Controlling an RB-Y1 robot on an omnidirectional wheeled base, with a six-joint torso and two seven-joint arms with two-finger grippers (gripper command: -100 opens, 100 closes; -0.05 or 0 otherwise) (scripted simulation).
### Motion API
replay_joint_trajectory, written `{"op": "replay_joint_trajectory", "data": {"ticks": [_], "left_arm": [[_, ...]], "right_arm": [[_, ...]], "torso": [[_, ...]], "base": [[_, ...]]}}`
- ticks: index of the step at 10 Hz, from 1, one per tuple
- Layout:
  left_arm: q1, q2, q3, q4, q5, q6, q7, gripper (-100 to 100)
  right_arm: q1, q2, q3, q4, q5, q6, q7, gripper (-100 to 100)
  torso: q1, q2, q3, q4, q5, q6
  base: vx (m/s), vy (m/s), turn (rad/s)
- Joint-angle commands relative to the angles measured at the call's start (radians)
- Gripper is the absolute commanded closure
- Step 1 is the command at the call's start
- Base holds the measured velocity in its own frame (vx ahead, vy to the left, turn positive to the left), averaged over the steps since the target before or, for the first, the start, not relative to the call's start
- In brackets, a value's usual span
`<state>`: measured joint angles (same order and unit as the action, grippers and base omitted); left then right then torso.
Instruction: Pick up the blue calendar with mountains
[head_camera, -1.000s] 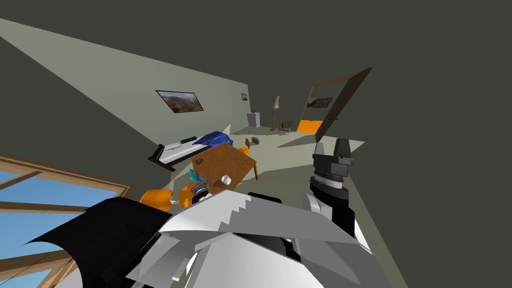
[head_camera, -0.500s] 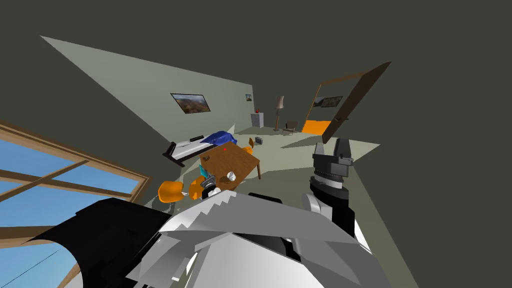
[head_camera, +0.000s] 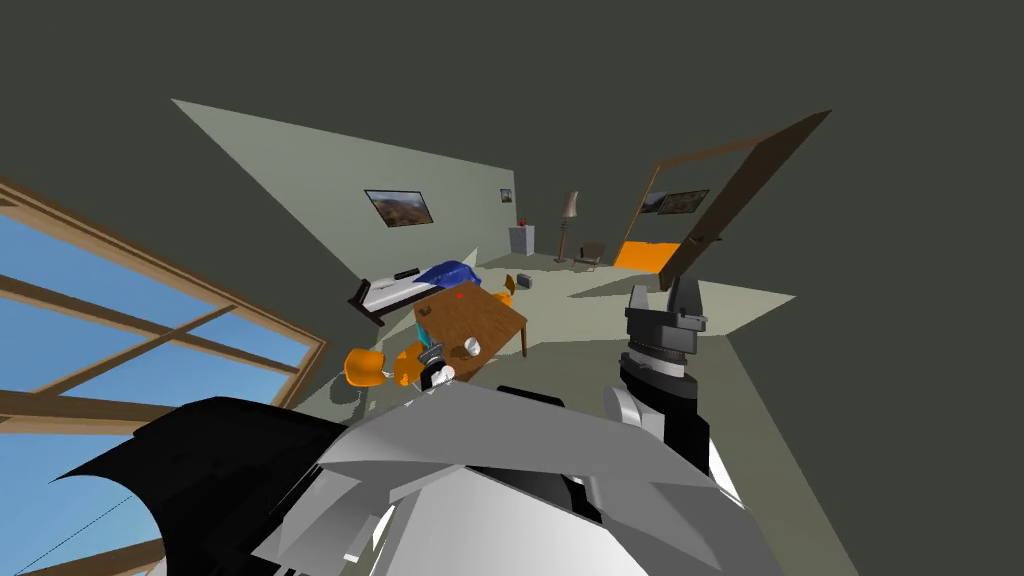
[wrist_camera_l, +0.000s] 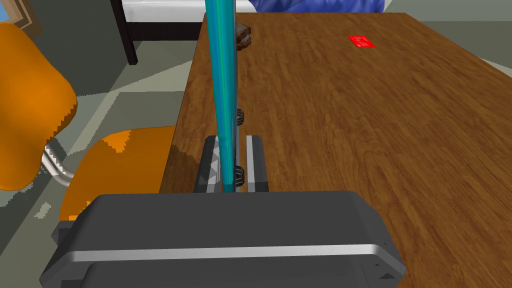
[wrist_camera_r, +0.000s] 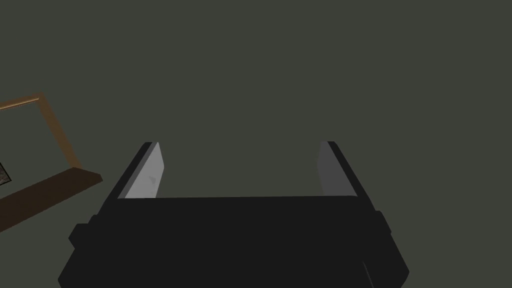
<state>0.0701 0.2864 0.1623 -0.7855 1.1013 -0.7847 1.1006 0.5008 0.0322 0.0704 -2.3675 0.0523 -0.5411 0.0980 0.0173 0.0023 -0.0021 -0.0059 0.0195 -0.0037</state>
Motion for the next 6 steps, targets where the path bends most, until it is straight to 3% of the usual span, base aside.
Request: {"op": "replay_joint_trajectory", "data": {"ticks": [1, 3, 4, 5, 6], "left_arm": [[-0.012, -0.016, -0.002, -0.014, 0.000, 0.002, -0.048, 100], [-0.063, -0.073, -0.009, -0.060, 0.003, 0.011, -0.133, 100], [-0.063, -0.073, -0.009, -0.060, 0.003, 0.011, -0.153, 100], [-0.051, -0.071, -0.006, -0.073, 0.005, 0.017, -0.145, 100], [-0.053, -0.072, -0.007, -0.071, 0.004, 0.014, -0.147, 0]], "right_arm": [[0.000, 0.000, 0.000, 0.000, 0.000, 0.000, 0.000, 0], [0.000, 0.000, 0.000, 0.000, 0.000, 0.000, 0.000, 0], [0.000, 0.000, 0.000, 0.000, 0.000, 0.000, 0.000, 0], [0.000, 0.000, 0.000, 0.000, 0.000, 0.000, 0.000, 0], [0.000, 0.000, 0.000, 0.000, 0.000, 0.000, 0.000, 0]], "torso": [[0.000, 0.000, 0.000, 0.000, 0.000, 0.000], [-0.001, 0.000, 0.000, 0.000, -0.001, 0.000], [0.001, 0.002, 0.001, 0.000, 0.000, 0.000], [0.000, 0.001, 0.001, 0.000, 0.000, 0.000], [-0.002, 0.000, 0.000, 0.000, -0.001, -0.001]], "base": [[-0.040, 0.045, 0.078], [-0.063, 0.069, 0.200], [-0.051, 0.066, 0.065], [-0.017, 0.021, -0.005], [0.000, 0.000, 0.000]]}}
